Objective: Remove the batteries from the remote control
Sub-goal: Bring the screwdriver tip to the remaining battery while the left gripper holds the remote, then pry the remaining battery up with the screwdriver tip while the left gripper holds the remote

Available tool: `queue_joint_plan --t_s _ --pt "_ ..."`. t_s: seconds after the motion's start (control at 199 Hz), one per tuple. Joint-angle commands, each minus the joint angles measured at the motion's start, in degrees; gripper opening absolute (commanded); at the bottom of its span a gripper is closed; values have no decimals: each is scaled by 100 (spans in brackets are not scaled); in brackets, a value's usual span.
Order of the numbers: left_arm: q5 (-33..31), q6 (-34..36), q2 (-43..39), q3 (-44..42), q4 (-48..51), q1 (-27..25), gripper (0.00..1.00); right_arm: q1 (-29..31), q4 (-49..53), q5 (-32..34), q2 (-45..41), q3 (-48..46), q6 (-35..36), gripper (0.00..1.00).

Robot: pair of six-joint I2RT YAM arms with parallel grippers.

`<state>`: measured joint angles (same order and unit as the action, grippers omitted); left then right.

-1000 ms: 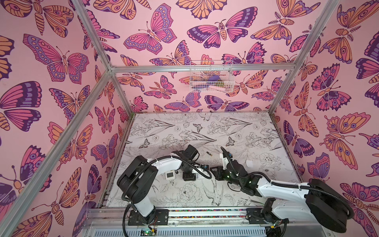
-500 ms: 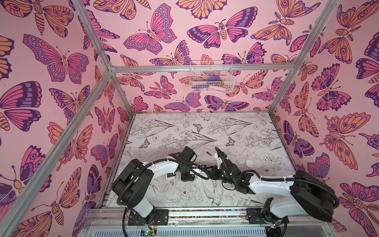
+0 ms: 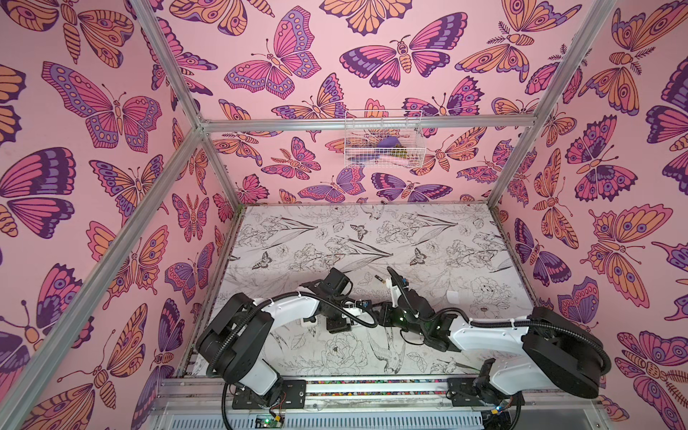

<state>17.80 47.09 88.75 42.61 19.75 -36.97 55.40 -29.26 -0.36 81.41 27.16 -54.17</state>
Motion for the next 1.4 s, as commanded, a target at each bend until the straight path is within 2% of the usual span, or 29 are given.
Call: queue_joint_plan --t_s 0.0,0.135,0.496,0.642,0.928,1.023,1.168,1.304,1.399 --pt "258 28 -114 -180 -31 67 66 78 -277 -158 165 241 -28 0" --pt "212 49 -138 -191 -32 80 62 94 -217 -217 299 322 -51 0" --pt "208 77 -78 -277 -264 92 59 113 226 -31 332 398 78 0" --pt "152 72 -95 -254 -242 102 51 121 291 -74 356 386 93 0" --pt "140 159 -27 -287 -312 99 53 121 257 -161 418 369 167 0" --pt "97 143 -29 -285 -357 106 56 121 602 -79 224 422 324 0" --pt "-21 227 -60 -293 -375 126 55 121 1005 -86 -186 492 614 0" --pt "-46 213 -66 -316 -444 170 55 121 1371 -43 -200 578 794 0" --pt "-52 242 -112 -321 -419 175 54 122 1126 -234 -60 540 781 0"
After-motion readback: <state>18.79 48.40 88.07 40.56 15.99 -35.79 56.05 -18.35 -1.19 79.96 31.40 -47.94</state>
